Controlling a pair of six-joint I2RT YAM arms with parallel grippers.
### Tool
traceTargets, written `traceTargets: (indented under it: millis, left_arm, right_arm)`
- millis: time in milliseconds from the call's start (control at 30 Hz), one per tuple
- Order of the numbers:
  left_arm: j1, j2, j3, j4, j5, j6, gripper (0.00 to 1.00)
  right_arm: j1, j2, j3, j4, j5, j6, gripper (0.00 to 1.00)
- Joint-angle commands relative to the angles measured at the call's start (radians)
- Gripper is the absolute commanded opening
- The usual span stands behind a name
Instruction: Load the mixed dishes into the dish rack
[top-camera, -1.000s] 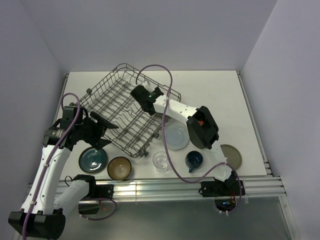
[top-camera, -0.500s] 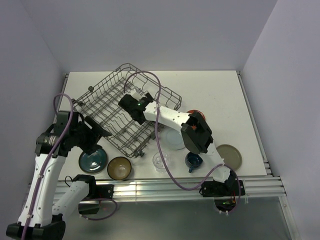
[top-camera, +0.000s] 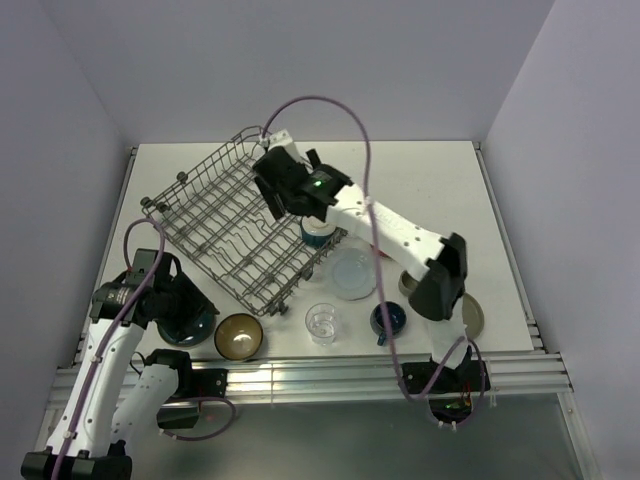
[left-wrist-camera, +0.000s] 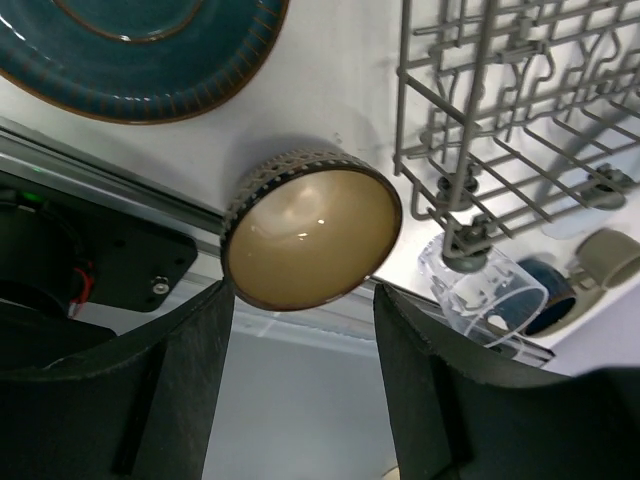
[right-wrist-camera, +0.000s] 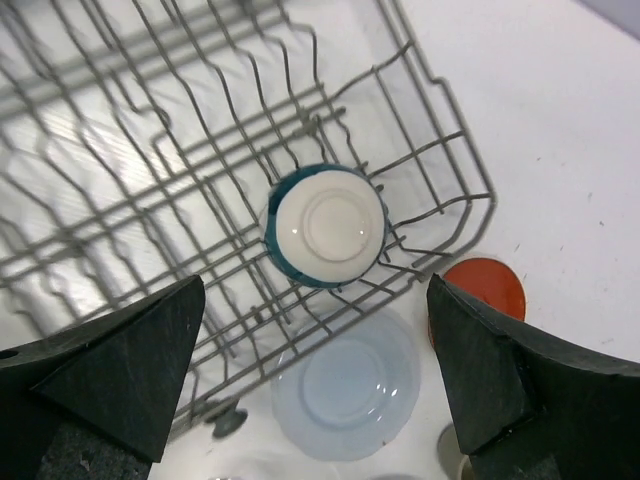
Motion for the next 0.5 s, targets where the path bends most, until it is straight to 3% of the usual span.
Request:
traceTargets:
  millis: [0, 333, 467]
  left_arm:
    - [-0.004, 0.018, -0.002, 0.011, -0.051, 0.075, 0.63]
    - [-0.048, 0.137, -0.033, 0.094, -0.088, 0.036, 0.59]
    - [-0.065, 0.148, -0.103, 0.146, -0.007, -0.053, 0.59]
  right_arm:
    - [-0.005, -0.186, 0.016, 0.004, -0.032, 0.03, 1.0]
    - [-0.02, -0.515, -0.205, 0.097, -0.106, 0.059, 1.0]
    - [-0.04, -0.577, -0.269, 0.11, -0.117, 0.058, 1.0]
